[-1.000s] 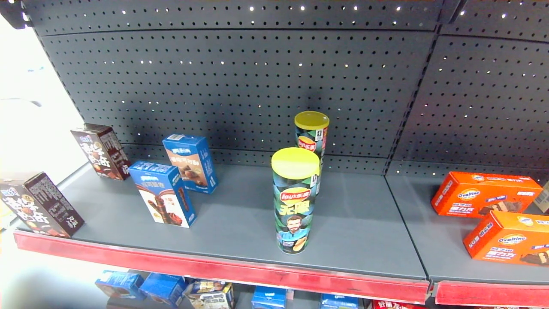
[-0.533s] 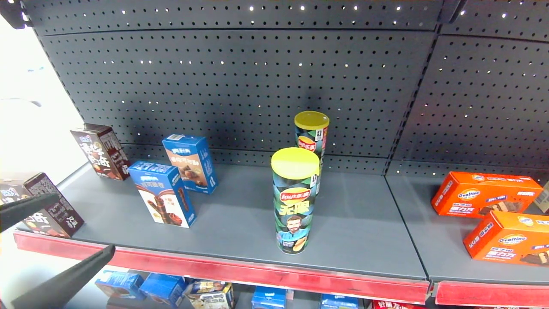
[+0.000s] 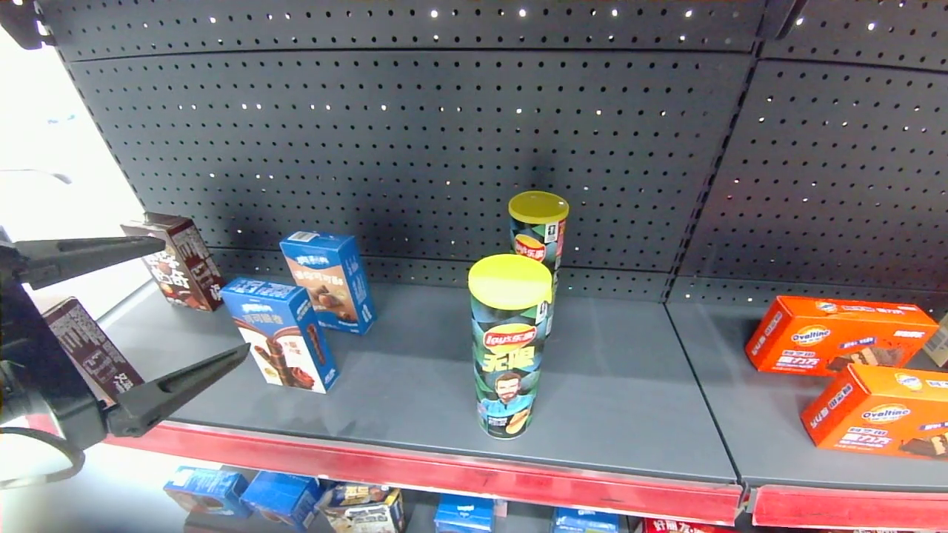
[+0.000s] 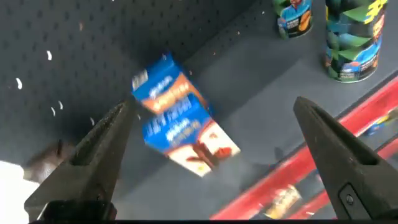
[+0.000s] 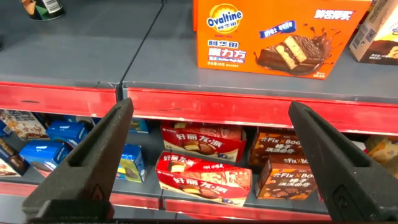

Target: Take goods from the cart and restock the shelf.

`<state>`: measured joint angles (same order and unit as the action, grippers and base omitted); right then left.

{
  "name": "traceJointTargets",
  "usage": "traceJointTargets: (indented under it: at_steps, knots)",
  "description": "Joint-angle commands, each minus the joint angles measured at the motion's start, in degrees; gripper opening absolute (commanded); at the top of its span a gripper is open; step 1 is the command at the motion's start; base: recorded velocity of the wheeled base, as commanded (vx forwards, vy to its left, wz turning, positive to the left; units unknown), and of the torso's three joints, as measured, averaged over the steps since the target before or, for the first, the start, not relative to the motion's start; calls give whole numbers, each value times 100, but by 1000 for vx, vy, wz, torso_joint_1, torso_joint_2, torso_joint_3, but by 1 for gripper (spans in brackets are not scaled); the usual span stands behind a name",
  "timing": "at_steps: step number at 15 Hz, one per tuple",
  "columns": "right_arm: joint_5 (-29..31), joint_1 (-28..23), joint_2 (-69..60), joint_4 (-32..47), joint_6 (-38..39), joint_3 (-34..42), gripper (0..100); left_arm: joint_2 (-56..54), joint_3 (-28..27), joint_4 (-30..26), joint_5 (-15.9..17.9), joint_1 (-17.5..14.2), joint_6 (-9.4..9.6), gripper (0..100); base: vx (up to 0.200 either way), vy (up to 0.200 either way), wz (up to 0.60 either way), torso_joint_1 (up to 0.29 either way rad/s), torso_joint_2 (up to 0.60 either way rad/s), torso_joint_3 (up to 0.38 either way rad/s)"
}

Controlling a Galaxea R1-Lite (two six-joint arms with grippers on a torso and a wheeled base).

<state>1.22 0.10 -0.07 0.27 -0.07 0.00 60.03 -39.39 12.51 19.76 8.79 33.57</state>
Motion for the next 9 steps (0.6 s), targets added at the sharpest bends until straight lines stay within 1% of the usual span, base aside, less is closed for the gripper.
traceJointTargets:
  at_steps: [1,2,3,5,6,8,9]
  knots:
    - [1,-1,7,0,-1,0,100,202,-87,129,19,562,88,100,0,0,0,0,0,0]
    - [1,-1,7,0,-1,0,100,299,-87,208,19,844,88,100,0,0,0,0,0,0]
    - [1,-1,7,0,-1,0,100,396,-87,226,28,949,88,100,0,0,0,0,0,0]
    - [1,-1,7,0,-1,0,100,457,-95,226,28,1204,0,100,0,0,0,0,0,0]
    - [1,-1,7,0,-1,0,100,528,-43,252,45,1257,-44,100,0,0,0,0,0,0]
    - [1,-1,7,0,-1,0,100,668,-16,402,221,1266,-281,100,0,0,0,0,0,0]
    - [1,-1,7,0,-1,0,100,756,1,586,309,1257,-325,100,0,0,0,0,0,0]
